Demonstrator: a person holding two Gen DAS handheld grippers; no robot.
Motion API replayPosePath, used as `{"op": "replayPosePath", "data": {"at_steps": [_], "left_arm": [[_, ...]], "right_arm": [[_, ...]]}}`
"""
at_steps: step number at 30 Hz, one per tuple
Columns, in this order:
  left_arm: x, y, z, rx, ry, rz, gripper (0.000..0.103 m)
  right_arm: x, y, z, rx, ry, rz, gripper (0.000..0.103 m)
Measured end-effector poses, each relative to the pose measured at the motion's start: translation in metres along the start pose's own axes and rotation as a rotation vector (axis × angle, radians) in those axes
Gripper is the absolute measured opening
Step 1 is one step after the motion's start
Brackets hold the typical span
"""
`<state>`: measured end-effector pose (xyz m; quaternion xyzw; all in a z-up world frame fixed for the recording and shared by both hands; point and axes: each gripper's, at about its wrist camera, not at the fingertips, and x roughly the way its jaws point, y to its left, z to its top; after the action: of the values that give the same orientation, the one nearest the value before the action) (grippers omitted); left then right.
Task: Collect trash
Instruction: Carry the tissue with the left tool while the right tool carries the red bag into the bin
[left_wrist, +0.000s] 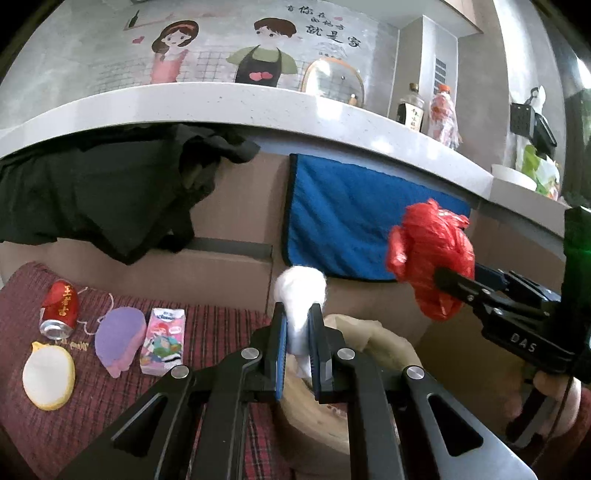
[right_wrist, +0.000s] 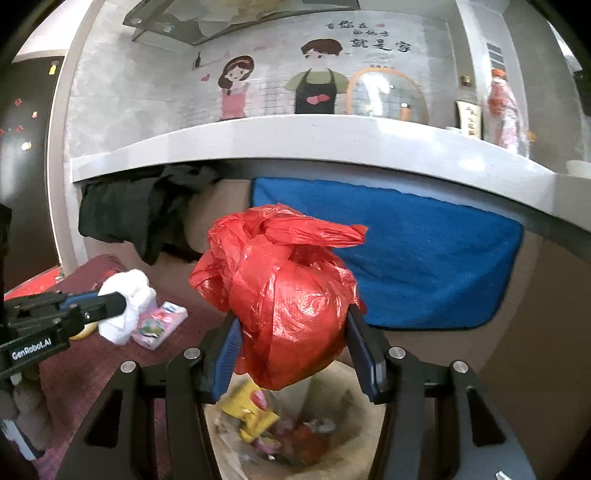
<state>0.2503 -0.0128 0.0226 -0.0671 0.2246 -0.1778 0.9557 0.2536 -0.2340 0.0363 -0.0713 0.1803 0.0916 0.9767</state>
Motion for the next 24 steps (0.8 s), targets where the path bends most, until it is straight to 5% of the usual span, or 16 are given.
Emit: {"op": "replayPosePath", "data": {"at_steps": [12,24], "left_arm": [[-0.017,-0.030,-0.025,0.011,-0.036,0.028,0.011],[0.015,-0.046,-0.035,0.031,0.006,-0.004,0.011]], "right_arm": [[-0.024,-0.008,-0.045,0.065,0.032,0.048,0.050],[-0.011,-0.033,-0.052,0.150,0.053,0.038,0.051]]}}
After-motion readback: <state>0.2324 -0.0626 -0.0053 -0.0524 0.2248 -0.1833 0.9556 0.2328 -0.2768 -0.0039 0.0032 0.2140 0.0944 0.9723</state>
